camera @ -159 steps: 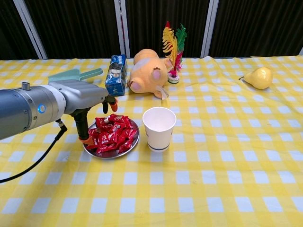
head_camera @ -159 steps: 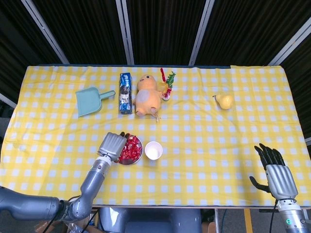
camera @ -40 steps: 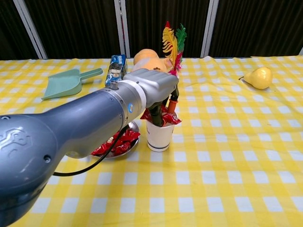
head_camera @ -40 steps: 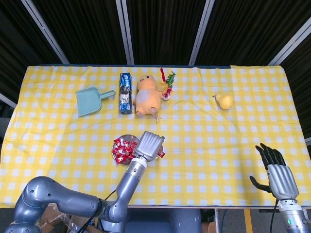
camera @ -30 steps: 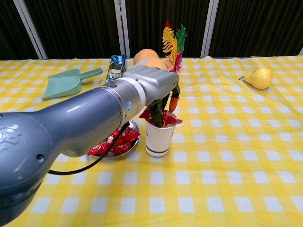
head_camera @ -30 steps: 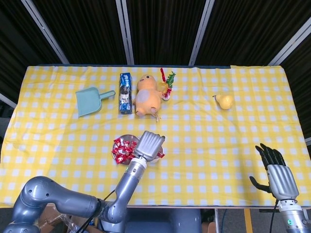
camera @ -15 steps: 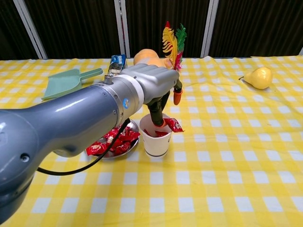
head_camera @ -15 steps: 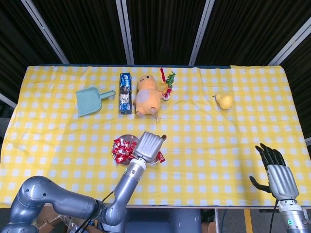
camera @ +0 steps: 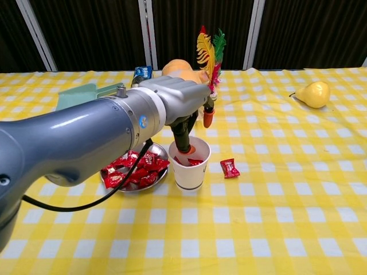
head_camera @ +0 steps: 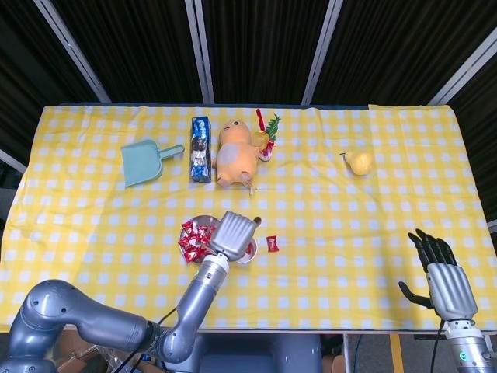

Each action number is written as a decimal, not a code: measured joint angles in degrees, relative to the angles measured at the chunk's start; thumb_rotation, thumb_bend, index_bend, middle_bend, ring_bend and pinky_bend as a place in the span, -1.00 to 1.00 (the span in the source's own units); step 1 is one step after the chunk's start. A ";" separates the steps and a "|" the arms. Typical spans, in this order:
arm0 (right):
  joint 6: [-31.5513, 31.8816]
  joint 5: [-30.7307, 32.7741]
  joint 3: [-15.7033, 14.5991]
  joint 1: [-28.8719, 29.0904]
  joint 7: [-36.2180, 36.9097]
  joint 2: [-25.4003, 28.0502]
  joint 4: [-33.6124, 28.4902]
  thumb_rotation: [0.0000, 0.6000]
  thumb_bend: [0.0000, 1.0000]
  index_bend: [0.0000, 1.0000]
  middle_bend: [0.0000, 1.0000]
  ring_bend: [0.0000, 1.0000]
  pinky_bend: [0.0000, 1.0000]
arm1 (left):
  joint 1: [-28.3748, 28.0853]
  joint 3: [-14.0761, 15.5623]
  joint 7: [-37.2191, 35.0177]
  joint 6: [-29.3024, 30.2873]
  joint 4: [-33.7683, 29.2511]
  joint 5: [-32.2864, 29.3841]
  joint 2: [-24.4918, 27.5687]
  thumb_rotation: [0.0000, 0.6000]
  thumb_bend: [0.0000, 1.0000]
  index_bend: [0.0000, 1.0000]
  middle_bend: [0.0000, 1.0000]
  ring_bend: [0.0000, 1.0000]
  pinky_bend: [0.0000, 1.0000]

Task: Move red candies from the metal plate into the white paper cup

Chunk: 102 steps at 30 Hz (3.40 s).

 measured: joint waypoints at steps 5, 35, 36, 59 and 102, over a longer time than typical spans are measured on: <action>-0.05 0.04 0.03 0.03 -0.04 -0.01 0.00 1.00 -0.32 -1.00 -1.00 -1.00 -1.00 | 0.03 -0.59 -0.62 0.20 -1.03 0.30 0.78 1.00 -0.47 -0.34 0.02 0.68 0.92; -0.12 0.16 0.01 0.01 -0.37 -0.08 -0.14 1.00 -0.32 -1.00 -1.00 -1.00 -1.00 | 6.42 6.61 -1.82 -0.20 -8.81 -8.47 13.16 1.00 -0.70 -0.48 -0.40 0.68 0.92; -0.14 0.18 0.02 0.02 -0.30 -0.07 -0.15 1.00 -0.32 -1.00 -1.00 -1.00 -1.00 | 6.41 6.88 -2.04 -0.63 -7.80 -8.46 12.61 1.00 -0.70 -0.48 -0.40 0.68 0.92; -0.66 0.40 0.04 0.17 0.64 0.29 -0.25 1.00 -0.32 -1.00 -1.00 -1.00 -1.00 | 4.93 8.08 -3.57 -5.41 7.36 -7.86 2.35 1.00 -0.14 -0.02 0.18 0.71 0.93; -0.74 0.61 0.06 0.14 0.84 0.44 -0.66 1.00 -0.32 -1.00 -1.00 -1.00 -1.00 | -1.35 -0.09 0.91 0.80 -6.58 -5.42 5.48 1.00 -0.11 0.09 0.30 0.73 0.94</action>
